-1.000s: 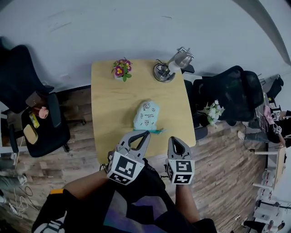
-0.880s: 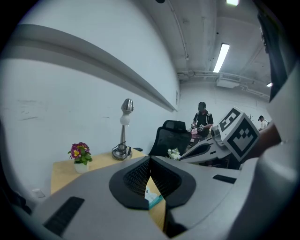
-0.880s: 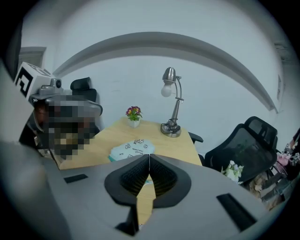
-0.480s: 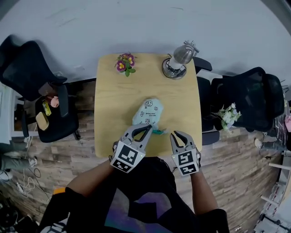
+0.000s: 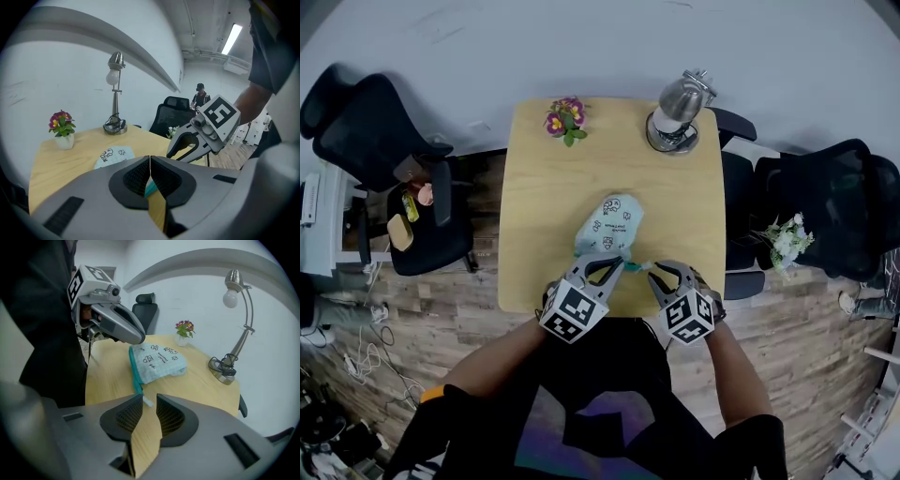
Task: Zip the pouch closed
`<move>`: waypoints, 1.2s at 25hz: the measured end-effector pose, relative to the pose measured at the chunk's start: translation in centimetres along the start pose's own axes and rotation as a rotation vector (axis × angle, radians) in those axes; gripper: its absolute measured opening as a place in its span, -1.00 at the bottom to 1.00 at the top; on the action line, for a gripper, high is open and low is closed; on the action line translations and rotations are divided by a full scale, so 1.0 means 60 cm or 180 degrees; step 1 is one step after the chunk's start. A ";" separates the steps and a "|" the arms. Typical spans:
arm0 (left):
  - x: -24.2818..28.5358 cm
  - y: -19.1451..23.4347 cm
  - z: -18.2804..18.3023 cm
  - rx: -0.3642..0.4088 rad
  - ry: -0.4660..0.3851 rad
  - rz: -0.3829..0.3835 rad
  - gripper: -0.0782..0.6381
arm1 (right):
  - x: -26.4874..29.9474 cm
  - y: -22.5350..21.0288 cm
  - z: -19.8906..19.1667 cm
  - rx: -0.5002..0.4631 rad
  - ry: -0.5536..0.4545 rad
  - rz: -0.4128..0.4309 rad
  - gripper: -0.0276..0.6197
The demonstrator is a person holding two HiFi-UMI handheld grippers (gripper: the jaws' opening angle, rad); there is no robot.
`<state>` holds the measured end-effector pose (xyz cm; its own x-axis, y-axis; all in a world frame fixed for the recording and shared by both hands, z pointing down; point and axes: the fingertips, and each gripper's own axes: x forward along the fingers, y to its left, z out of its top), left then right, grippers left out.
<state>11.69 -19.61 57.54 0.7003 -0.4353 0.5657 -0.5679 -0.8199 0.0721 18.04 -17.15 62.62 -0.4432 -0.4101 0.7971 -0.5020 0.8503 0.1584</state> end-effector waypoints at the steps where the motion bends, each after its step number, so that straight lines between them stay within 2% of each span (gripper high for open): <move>1: -0.001 0.004 -0.003 -0.0014 0.0005 0.0027 -0.75 | 0.005 0.002 -0.004 -0.0056 0.0023 0.0031 -0.59; 6: -0.006 0.010 -0.010 -0.0126 0.0032 0.0085 -0.75 | 0.026 0.007 -0.019 -0.0224 0.0095 0.0125 -0.59; 16: -0.015 0.020 -0.009 -0.0132 0.0067 0.0143 -0.75 | 0.062 0.013 -0.031 -0.0570 0.0272 0.0193 -0.59; 21: -0.019 0.024 0.001 -0.0088 0.0051 0.0121 -0.75 | 0.063 0.011 -0.027 -0.0619 0.0345 0.0217 -0.80; 25: -0.022 0.028 0.018 -0.0044 -0.0014 0.0102 -0.75 | 0.046 0.018 -0.016 -0.0514 0.0363 0.0366 -0.85; 30: -0.033 0.036 0.049 0.0019 -0.0139 0.0114 -0.75 | 0.000 0.021 0.042 -0.0012 0.0130 0.0671 -0.86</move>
<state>10.39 -21.61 54.15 0.6979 -0.4802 0.5314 -0.5906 -0.8056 0.0476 15.51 -16.91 61.36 -0.5076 -0.2093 0.8358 -0.3986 0.9171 -0.0124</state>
